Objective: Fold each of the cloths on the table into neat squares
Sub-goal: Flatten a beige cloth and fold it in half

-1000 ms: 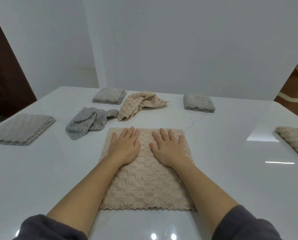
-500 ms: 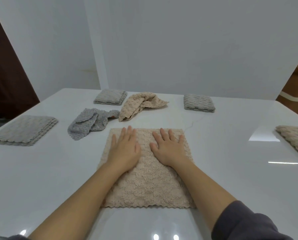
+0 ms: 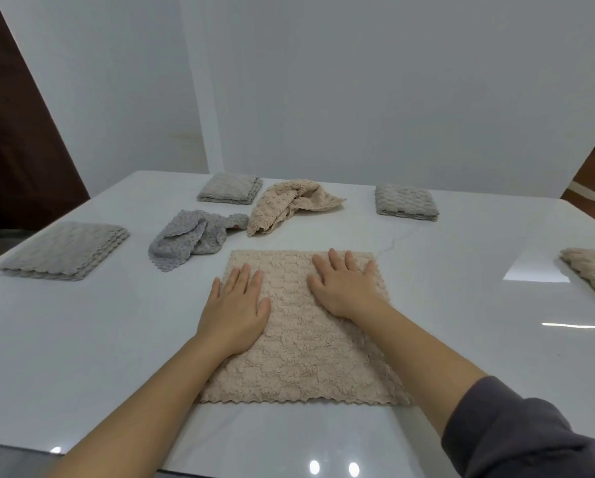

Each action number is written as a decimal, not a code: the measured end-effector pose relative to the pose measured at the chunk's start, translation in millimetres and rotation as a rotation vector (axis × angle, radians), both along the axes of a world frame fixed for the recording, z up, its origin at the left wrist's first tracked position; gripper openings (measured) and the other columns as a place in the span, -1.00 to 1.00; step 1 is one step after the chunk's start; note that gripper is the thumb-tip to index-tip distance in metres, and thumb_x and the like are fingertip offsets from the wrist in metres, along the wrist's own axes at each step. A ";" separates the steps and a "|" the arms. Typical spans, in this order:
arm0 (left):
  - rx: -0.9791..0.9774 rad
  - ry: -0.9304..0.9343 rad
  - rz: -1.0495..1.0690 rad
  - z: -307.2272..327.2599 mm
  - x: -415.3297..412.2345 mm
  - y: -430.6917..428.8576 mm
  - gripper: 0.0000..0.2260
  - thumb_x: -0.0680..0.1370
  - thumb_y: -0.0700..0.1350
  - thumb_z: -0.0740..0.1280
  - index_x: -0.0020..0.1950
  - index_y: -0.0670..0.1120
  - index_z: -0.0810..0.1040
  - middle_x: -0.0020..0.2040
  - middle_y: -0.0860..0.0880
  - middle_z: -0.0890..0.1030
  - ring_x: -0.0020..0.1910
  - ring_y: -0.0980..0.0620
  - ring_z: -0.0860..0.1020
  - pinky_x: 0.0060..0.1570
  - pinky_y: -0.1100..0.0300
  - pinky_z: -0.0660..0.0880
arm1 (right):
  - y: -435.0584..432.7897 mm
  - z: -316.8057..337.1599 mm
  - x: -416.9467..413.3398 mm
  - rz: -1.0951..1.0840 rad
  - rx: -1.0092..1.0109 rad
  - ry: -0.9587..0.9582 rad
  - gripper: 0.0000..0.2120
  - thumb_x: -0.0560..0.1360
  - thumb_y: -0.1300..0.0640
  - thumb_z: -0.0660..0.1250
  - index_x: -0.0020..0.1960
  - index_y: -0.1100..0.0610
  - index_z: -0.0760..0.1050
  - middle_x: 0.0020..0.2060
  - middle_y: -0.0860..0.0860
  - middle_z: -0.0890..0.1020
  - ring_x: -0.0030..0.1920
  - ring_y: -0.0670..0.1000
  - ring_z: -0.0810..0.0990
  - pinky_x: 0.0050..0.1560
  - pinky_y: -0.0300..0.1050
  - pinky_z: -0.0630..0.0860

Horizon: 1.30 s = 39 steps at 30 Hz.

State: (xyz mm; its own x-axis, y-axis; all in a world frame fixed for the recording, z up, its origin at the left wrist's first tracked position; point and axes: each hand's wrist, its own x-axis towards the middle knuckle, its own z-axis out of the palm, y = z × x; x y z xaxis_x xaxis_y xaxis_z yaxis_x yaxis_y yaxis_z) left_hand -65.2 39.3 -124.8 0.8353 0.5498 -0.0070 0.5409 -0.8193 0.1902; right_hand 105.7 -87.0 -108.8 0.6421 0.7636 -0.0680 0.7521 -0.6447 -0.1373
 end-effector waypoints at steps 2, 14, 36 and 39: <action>0.002 -0.005 0.001 0.4 -0.3 -0.9 -0.46 0.66 0.11 -0.13 0.61 0.00 -0.15 0.60 -0.01 -0.21 0.57 0.05 -0.22 0.52 0.00 -0.26 | 9.6 6.2 -6.9 0.043 0.034 -0.018 -0.44 0.63 -0.18 -0.19 0.60 -0.08 -0.14 0.59 0.01 -0.16 0.56 0.15 -0.26 0.46 0.36 -0.28; 0.011 -0.009 0.006 1.6 -3.2 -2.5 -0.47 0.66 0.10 -0.14 0.60 0.01 -0.15 0.60 0.02 -0.21 0.56 0.08 -0.23 0.51 -0.04 -0.28 | 0.1 -4.6 17.2 -0.005 0.022 0.015 -0.42 0.62 -0.25 -0.17 0.59 -0.10 -0.09 0.59 -0.06 -0.11 0.57 0.09 -0.19 0.48 0.32 -0.24; 0.026 -0.003 0.019 1.8 -2.4 -2.8 -0.47 0.65 0.11 -0.14 0.61 0.01 -0.15 0.60 0.02 -0.20 0.56 0.08 -0.22 0.50 -0.06 -0.31 | -34.8 -8.9 -29.5 0.069 0.023 0.009 -0.38 0.63 -0.24 -0.19 0.60 -0.01 -0.18 0.58 -0.06 -0.19 0.57 0.05 -0.25 0.50 0.25 -0.26; 0.021 0.005 0.007 1.3 -2.4 -3.0 -0.46 0.65 0.11 -0.15 0.60 0.01 -0.16 0.60 0.01 -0.21 0.56 0.08 -0.22 0.50 -0.07 -0.31 | -54.8 -7.0 -15.4 -0.009 0.008 0.019 -0.38 0.63 -0.23 -0.19 0.60 0.00 -0.18 0.58 -0.07 -0.19 0.57 0.04 -0.24 0.51 0.24 -0.26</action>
